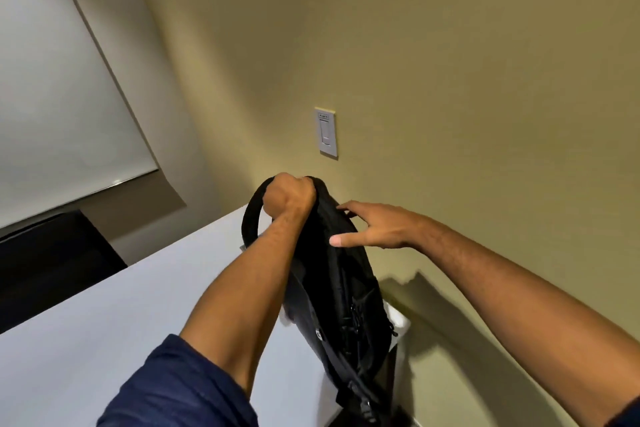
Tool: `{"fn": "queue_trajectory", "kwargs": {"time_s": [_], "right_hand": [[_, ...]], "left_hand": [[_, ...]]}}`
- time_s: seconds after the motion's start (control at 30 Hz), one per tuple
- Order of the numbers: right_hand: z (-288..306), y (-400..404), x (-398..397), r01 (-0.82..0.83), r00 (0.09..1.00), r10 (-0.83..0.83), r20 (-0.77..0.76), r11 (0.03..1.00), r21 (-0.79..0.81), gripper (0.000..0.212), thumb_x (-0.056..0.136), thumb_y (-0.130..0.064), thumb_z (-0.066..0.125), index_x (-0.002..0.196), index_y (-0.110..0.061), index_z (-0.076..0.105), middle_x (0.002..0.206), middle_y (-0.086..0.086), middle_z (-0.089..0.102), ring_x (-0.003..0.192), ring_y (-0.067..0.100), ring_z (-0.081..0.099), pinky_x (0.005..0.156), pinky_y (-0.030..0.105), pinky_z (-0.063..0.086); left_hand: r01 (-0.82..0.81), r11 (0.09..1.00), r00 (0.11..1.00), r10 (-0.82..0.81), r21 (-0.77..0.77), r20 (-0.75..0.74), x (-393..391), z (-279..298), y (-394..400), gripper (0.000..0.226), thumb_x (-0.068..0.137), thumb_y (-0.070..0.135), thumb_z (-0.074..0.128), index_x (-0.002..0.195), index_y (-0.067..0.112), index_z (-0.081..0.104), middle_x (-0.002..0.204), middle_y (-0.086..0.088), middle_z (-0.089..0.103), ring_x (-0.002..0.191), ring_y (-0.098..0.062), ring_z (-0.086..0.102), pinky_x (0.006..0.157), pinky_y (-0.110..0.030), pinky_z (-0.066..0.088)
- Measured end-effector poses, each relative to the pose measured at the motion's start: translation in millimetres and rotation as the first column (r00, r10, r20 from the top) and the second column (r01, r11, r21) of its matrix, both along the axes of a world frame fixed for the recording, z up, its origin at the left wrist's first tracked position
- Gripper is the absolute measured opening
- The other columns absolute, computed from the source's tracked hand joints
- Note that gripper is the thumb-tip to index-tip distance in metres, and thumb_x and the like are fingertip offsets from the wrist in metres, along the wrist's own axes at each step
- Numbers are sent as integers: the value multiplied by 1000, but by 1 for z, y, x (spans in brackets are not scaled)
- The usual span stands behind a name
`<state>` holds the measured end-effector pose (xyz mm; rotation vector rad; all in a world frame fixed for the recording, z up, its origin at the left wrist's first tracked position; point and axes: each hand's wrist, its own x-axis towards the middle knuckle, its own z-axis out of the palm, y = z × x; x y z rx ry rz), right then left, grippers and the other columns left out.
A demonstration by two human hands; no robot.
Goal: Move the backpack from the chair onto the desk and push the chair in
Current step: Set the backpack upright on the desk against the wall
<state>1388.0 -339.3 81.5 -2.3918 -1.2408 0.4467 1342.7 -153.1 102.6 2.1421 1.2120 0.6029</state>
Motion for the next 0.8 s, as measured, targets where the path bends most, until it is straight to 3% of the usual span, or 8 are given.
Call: {"fn": "queue_trajectory", "kwargs": {"time_s": [0.07,0.27,0.37,0.47,0.57,0.63,0.7,0.8], "right_hand": [[-16,4,-5,9,999,-10,40,999,31,96,83,-76,61,159,-31,25,152,-3,52,126,21,59,103,43,49],[-50,19,0,164,986,-159,-58,982,98,83,99,-33,57,163,-13,8,144,20,56,119,35,62,98,40,52],[-65,15,8,276,961,-277,4,958,73,75,97,-26,52,161,-11,15,116,21,67,96,36,66,77,40,54],[-66,9,24,355,927,-364,89,929,103,54,95,-19,50,145,-6,35,78,6,56,66,28,56,53,36,38],[-60,1,40,403,881,-425,209,905,139,42,90,-6,49,131,-4,44,68,2,48,59,28,51,49,35,32],[-58,-5,47,432,844,-463,271,886,168,42,85,-1,50,126,-5,48,72,6,54,62,33,54,52,36,37],[-60,-12,51,448,809,-483,334,875,181,47,85,-3,56,131,-8,48,91,12,66,71,37,63,57,39,46],[-77,-18,54,358,697,-387,603,917,175,87,74,-8,75,152,-11,37,134,16,58,100,35,65,73,44,55]], "left_hand": [[-8,999,999,9,33,-35,10,4,5,26,92,32,59,99,9,70,107,-14,72,99,-35,67,71,-33,43],[126,972,989,-107,200,-101,41,-9,-22,27,93,32,57,90,8,68,99,-12,73,91,-32,68,68,-32,43],[195,958,980,-185,209,-67,48,-25,-30,25,95,33,56,79,13,57,94,-13,72,82,-30,63,66,-32,39],[269,944,963,-266,192,-43,58,-28,-32,31,93,36,56,84,8,65,93,-13,71,89,-34,67,68,-32,43],[355,921,934,-357,159,-18,68,-32,-34,42,95,44,51,90,7,69,92,-11,71,89,-32,67,67,-33,44],[423,890,904,-427,170,-12,73,-39,-38,48,97,52,47,98,8,66,100,-11,70,94,-32,65,70,-34,42],[510,836,854,-520,202,-7,74,-52,-37,51,98,57,47,105,8,60,108,-12,65,99,-32,62,75,-38,44],[552,746,808,-590,372,-17,65,-75,-29,58,96,63,49,117,8,54,121,-11,53,108,-31,55,86,-43,48]]}}
